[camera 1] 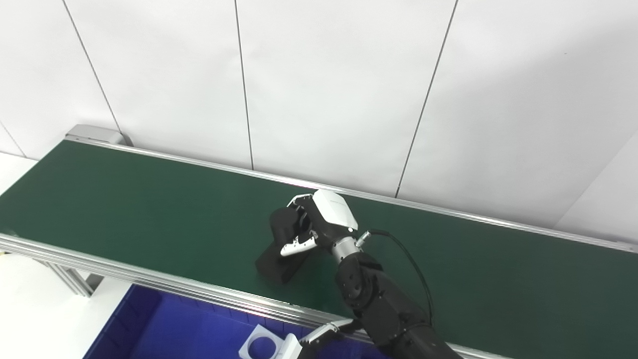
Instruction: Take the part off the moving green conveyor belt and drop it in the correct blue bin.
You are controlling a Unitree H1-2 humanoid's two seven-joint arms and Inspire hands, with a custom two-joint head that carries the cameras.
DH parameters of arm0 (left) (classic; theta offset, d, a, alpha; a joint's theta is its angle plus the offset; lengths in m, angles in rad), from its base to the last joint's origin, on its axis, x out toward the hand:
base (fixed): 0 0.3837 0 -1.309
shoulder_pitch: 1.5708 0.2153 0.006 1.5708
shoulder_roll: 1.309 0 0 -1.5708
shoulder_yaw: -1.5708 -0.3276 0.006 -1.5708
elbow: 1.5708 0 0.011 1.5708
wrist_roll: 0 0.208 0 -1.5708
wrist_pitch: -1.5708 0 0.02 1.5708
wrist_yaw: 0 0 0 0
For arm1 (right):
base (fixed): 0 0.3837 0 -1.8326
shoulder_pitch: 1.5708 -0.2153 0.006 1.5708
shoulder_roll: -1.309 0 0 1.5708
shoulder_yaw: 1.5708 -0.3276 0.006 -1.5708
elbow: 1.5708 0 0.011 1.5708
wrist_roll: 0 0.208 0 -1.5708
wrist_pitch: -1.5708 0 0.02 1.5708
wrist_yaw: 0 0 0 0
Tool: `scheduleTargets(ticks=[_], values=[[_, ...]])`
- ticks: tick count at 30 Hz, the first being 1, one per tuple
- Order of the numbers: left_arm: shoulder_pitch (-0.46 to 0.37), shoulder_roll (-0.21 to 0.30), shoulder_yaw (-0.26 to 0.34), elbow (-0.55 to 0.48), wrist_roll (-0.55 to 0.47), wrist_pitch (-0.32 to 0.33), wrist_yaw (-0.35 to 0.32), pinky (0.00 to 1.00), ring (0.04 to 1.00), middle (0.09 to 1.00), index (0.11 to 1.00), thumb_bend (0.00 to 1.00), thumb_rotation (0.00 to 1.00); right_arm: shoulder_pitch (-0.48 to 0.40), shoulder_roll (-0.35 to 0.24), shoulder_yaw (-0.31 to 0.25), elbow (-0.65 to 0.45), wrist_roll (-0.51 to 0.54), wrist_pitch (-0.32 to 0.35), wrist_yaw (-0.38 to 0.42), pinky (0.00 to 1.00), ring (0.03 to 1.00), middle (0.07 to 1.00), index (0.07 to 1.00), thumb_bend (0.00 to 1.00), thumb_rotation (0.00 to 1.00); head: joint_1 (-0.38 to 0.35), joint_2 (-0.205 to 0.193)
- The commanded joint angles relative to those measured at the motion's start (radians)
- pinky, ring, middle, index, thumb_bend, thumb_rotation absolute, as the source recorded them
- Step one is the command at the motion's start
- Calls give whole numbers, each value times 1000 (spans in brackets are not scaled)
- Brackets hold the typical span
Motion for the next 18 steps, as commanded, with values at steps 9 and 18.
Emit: scheduleTargets(ticks=[9,18], values=[[9,3,26,-56,5,-24,-23,741,787,797,782,807,444,10,3,-26,-112,1,-71,-76,331,391,425,509,516,0,-37,13],[43,18,70,-101,-38,-24,-104,784,812,821,799,789,432,138,-52,-91,-374,2,-39,-91,268,332,409,508,512,0,-74,35]])
